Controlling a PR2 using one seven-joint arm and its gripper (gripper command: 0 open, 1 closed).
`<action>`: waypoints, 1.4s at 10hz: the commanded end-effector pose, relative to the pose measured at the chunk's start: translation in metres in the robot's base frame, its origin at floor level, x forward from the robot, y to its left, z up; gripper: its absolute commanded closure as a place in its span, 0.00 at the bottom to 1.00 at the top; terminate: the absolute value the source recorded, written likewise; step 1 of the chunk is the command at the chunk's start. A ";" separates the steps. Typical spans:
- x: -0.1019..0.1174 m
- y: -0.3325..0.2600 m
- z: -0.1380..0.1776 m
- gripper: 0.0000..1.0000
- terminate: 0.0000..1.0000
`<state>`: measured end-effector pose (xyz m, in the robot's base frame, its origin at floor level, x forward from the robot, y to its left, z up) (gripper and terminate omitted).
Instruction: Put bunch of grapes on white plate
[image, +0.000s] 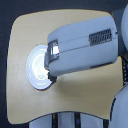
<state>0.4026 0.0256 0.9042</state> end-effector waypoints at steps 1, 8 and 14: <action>0.008 0.068 -0.021 1.00 0.00; 0.018 0.119 -0.059 1.00 0.00; 0.019 0.105 -0.090 1.00 0.00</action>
<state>0.4195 0.1410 0.8371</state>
